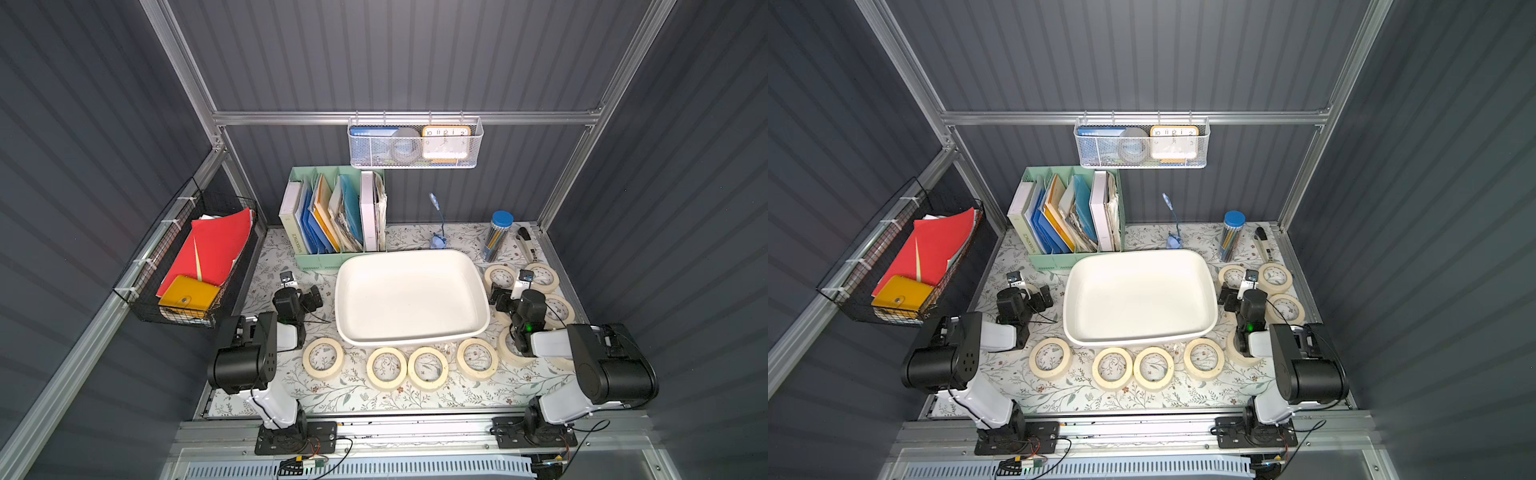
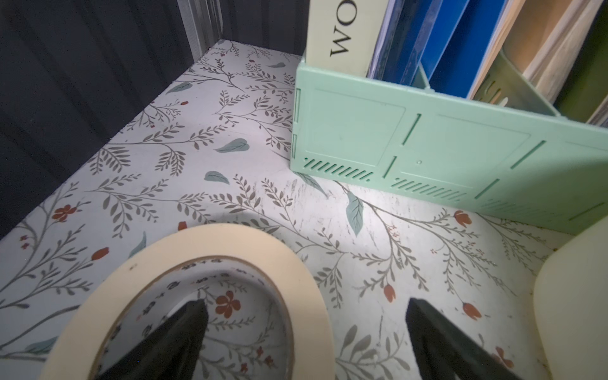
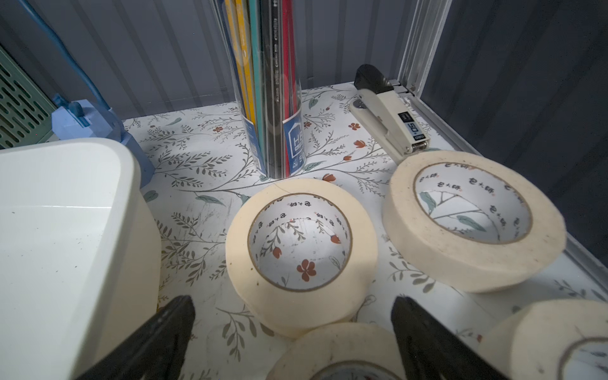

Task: Take out the art tape in the storage box
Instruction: Reset both arms

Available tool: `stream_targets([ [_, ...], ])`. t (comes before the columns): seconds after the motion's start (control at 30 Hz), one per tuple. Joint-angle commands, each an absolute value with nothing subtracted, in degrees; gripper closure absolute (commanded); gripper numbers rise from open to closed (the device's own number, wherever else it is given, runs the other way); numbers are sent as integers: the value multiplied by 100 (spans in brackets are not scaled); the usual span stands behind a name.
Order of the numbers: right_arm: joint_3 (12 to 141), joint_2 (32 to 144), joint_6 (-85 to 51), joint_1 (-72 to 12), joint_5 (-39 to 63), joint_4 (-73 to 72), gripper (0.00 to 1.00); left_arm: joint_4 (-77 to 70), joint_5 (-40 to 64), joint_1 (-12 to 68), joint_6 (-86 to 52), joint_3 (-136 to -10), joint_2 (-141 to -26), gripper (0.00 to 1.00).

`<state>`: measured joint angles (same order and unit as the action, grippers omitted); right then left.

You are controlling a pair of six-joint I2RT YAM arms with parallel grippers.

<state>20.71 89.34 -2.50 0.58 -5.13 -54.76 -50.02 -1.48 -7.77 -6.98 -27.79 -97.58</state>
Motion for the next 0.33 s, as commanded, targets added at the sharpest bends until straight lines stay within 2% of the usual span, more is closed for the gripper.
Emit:
stream_targets([
  [0.0, 2197, 8982, -261, 43, -475, -5432, 1, -5090, -123, -773, -686, -2748, -9762, 0],
  [0.3, 2185, 8982, -239, 54, -423, -5457, 1, -5089, -121, -773, -687, -2753, -9765, 0],
])
